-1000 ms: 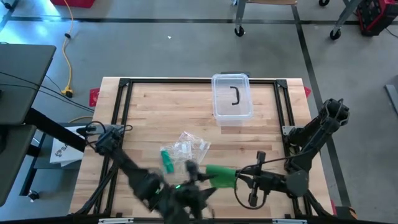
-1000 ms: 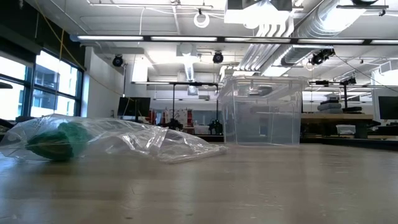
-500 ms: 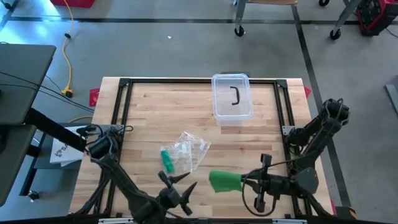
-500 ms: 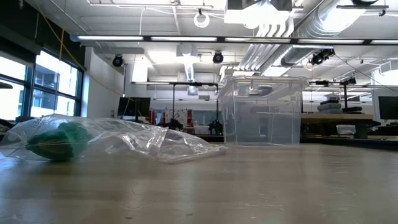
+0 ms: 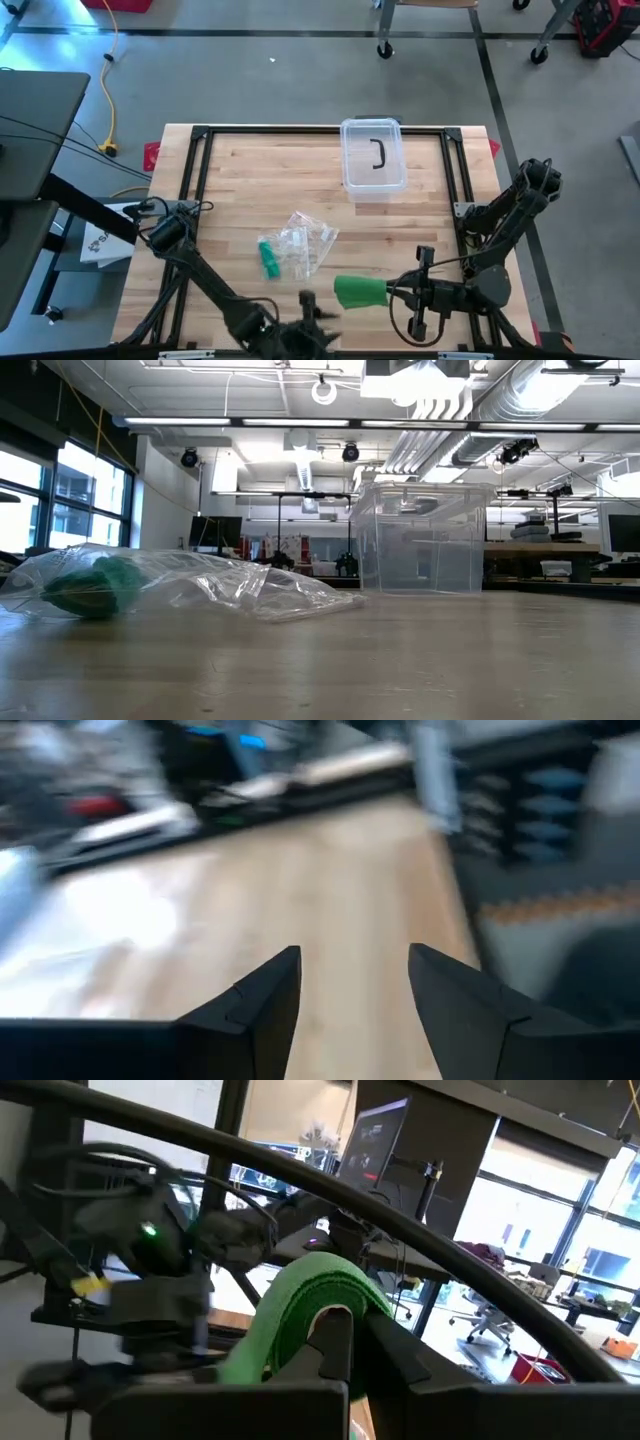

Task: Roll bandage
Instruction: Roll the green bandage

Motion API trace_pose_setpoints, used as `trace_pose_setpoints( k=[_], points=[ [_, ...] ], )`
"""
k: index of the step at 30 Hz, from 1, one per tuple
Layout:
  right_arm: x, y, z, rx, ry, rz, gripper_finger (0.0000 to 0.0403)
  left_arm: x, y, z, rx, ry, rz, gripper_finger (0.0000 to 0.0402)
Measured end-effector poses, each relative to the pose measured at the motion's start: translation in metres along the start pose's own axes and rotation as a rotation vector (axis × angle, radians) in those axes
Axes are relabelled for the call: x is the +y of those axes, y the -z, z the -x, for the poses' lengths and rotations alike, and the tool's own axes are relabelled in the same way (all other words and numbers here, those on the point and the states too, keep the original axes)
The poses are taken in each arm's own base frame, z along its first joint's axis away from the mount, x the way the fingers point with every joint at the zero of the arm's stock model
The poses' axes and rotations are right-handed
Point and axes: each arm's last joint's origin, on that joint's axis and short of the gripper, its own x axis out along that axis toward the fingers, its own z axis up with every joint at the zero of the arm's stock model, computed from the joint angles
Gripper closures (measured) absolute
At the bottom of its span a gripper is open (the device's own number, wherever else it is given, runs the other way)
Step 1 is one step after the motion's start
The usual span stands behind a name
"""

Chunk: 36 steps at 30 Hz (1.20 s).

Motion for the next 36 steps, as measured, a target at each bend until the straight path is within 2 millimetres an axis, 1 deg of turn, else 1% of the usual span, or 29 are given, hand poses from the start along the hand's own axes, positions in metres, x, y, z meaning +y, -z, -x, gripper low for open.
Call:
trace_pose_setpoints(
  k=[2,4,8,10,13,15,18,21,24,31,33,36],
  points=[
    [0.001,-0.001,0.001,-0.001,-0.003,-0.002,0.0403,0.006,0.002,-0.005,-0.05,-0.082,0.066,0.0221],
    [0.001,0.0,0.002,0.003,0.002,0.0,0.0403,0.01,0.003,-0.008,-0.12,-0.119,0.127,0.0218],
    [0.001,0.001,0.001,0.012,0.008,0.007,0.0403,0.022,0.01,-0.004,-0.24,-0.227,0.182,0.021],
    [0.0,0.002,0.0,0.022,0.011,0.012,0.0403,0.031,0.012,0.001,-0.317,-0.18,0.224,0.0206],
    [0.0,0.003,-0.001,0.023,0.015,0.011,0.0403,0.046,0.011,0.007,-0.511,0.011,0.316,0.0204],
    [0.0,0.003,-0.001,0.024,0.015,0.009,0.0403,0.057,0.014,0.007,-0.614,0.064,0.386,0.0204],
    [0.0,0.003,-0.001,0.025,0.018,0.005,0.0403,0.07,0.019,0.001,-0.693,0.102,0.468,0.0204],
    [0.0,0.003,-0.001,0.025,0.019,-0.002,0.0403,0.079,0.017,-0.006,-0.724,0.169,0.561,0.0203],
    [-0.001,0.003,-0.002,0.026,0.023,0.002,0.0403,0.086,0.015,-0.013,-0.715,0.185,0.612,0.0203],
    [-0.003,0.004,-0.005,0.025,0.028,0.006,0.0403,0.09,0.004,-0.02,-0.699,0.15,0.554,0.0208],
    [-0.003,0.004,-0.006,0.022,0.022,0.003,0.0403,0.09,0.002,-0.022,-0.676,0.137,0.517,0.0219],
    [-0.003,0.004,-0.005,0.02,0.017,-0.003,0.0403,0.09,-0.001,-0.026,-0.644,0.124,0.469,0.0254]
  ],
)
